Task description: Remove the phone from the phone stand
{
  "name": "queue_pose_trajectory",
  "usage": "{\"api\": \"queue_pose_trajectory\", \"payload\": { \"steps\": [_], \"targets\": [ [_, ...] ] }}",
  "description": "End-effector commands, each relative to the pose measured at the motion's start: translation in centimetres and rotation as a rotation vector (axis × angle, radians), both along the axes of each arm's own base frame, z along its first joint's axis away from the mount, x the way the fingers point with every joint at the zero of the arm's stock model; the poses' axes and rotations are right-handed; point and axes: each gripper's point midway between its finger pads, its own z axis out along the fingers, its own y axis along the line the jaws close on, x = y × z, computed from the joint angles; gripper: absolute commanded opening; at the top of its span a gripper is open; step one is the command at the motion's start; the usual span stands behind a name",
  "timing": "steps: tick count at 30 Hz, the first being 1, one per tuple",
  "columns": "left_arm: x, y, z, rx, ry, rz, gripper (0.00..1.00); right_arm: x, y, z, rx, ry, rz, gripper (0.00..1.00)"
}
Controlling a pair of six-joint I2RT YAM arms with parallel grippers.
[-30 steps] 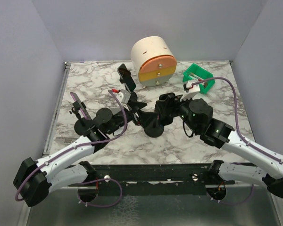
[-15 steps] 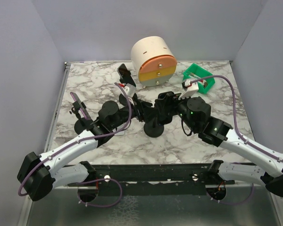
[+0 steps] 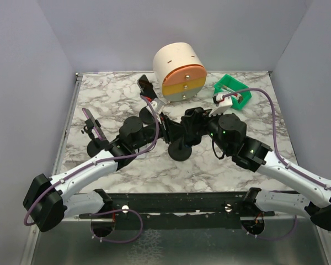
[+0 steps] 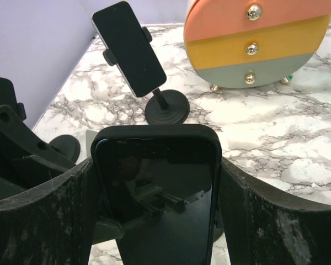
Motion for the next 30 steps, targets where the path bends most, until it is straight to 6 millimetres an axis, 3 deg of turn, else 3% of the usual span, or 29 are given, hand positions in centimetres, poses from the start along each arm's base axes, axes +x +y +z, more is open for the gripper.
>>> {"api": "queue_pose_trajectory", "payload": {
  "steps": [1, 8, 13, 18, 30],
  "targets": [
    [-0.5, 0.1, 1.2, -0.009, -0.032, -0.019, 0.26, -0.1, -0.2, -2.1, -0.073, 0.056, 0.000, 0.29],
    [-1.0, 0.5, 1.1, -0.012, -0.051, -0.026, 0.00, -0.2, -0.7, -2.3, -0.079, 0.049, -0.011, 0.26],
    [-1.2, 1.0, 0.9, -0.022, -0.064, -0.019, 0.00, -0.5, -1.2, -2.1, -0.085, 0.040, -0.006, 0.20],
    [-2.0, 1.5, 1.2, -0.061, -0.077, -0.060, 0.00, -0.9, -1.8, -1.9, -0.092, 0.025, -0.003, 0.01],
    [-1.9, 2.8, 0.9, -0.154, -0.024, -0.129, 0.00, -2.2, -1.3, -2.2, -0.071, 0.024, 0.080, 0.01]
  ]
}}
